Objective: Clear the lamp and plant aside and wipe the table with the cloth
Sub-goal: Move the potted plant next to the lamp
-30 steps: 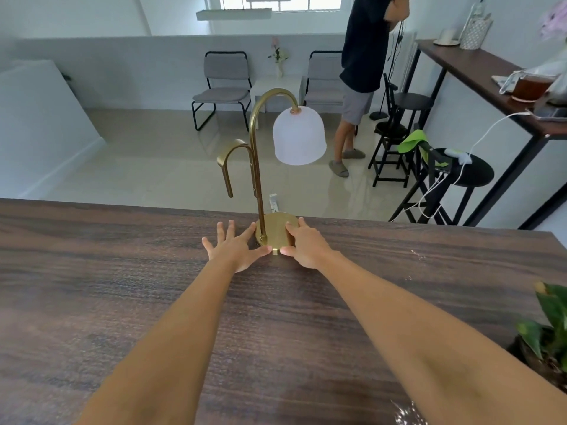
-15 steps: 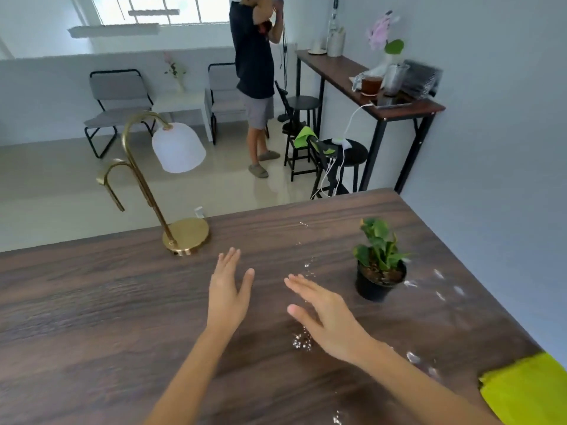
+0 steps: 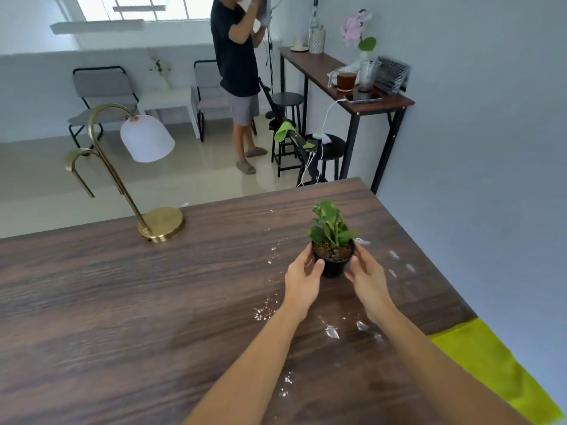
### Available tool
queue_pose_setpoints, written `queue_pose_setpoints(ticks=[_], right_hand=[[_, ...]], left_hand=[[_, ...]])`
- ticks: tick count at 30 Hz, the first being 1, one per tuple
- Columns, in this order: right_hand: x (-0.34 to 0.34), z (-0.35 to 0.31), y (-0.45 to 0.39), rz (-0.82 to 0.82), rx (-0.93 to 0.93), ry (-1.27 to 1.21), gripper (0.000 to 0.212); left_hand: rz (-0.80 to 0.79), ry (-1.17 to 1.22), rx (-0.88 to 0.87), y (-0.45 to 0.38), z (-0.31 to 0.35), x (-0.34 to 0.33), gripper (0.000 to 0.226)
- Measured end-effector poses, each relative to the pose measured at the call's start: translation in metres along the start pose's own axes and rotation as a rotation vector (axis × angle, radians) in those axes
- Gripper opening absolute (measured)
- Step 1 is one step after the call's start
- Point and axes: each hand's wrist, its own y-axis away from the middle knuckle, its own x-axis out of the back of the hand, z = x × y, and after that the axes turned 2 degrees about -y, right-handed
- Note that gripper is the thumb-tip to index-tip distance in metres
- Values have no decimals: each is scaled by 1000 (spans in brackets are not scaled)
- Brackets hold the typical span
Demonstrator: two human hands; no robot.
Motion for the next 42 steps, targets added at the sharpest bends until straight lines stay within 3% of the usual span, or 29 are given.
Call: queue_pose_setpoints(ticks=[7,17,25,31,34,37,42], right_hand=[[-62,-23,5,-162,49,-75,41],[-252,-60,9,-451,119,53,40],[-327,-71,15,-486,115,159,40],[-327,-72,17,-563,90,203,46],[-308,-77,22,-611,86,234,53],[-268,-81,28,-621,104,266,51],[-155,-74,34,-610,242,363,32]], left_hand=[[193,63,-16,10,9,60,48],[502,125,58,10,-2,234,48],[532,136,115,-11,-19,303,48],[490,16,124,-11,-27,311,53],[569,-53,155,1,-25,301,58],[606,-173,149,31,-24,280,57],[516,-436,133,103,-33,235,59]])
